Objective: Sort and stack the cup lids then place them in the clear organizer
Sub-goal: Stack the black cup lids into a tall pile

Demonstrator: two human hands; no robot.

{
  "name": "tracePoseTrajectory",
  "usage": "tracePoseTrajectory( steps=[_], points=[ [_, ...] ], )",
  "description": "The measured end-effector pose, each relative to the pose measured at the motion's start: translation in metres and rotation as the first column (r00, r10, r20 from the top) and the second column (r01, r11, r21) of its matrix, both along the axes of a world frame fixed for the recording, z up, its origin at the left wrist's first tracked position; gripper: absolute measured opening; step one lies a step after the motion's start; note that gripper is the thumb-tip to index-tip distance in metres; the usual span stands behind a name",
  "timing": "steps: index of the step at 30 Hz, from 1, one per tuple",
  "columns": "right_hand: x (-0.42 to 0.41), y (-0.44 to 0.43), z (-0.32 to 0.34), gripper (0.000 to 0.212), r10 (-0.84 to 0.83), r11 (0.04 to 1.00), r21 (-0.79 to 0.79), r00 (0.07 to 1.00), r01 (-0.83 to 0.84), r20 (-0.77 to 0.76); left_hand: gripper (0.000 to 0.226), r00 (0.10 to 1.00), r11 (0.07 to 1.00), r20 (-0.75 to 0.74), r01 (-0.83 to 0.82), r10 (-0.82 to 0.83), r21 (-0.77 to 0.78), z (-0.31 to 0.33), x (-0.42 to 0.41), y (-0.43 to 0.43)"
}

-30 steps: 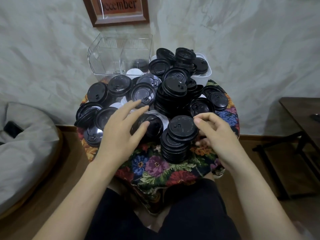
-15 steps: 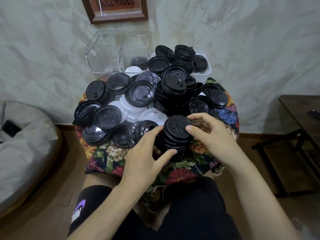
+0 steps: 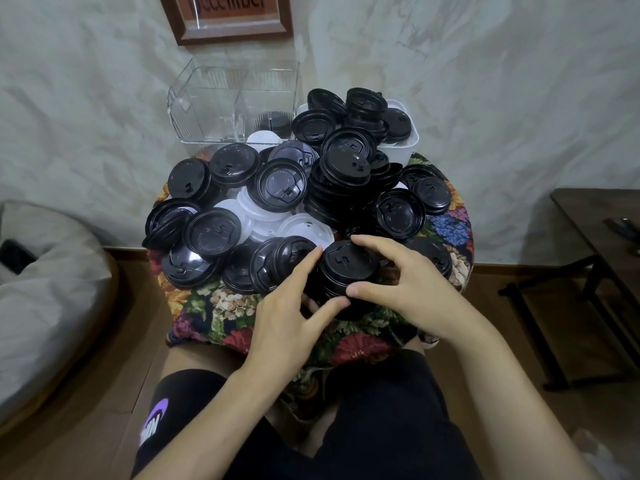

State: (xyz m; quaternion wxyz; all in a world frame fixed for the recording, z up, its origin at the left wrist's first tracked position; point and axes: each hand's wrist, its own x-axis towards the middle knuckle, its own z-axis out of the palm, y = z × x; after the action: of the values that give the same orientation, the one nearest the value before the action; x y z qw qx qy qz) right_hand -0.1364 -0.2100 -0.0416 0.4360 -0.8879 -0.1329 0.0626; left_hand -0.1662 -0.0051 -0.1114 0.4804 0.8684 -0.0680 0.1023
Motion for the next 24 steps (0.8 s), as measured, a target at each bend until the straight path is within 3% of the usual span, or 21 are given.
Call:
tracePoseTrajectory(
  steps=[8, 18, 24],
  points=[
    [0.0, -0.005, -0.005, 0.075, 0.003, 1.0, 0.022, 0.998, -0.001, -0.065, 0.085, 0.996, 0.997, -0.067, 0.063, -0.061, 0.035, 0.006, 0.009, 0.001],
    [0.001, -0.006, -0.007, 0.072, 0.017, 0.999, 0.051, 0.999, -0.014, -0.051, 0.073, 0.99, 0.994, -0.09, 0.105, -0.109, -0.043, 0.011, 0.006, -0.002],
    [0.003, -0.007, -0.009, 0.074, 0.051, 0.998, 0.043, 0.995, -0.048, -0.088, 0.091, 0.989, 0.997, -0.124, 0.079, -0.08, -0.014, 0.01, 0.006, -0.002]
  ],
)
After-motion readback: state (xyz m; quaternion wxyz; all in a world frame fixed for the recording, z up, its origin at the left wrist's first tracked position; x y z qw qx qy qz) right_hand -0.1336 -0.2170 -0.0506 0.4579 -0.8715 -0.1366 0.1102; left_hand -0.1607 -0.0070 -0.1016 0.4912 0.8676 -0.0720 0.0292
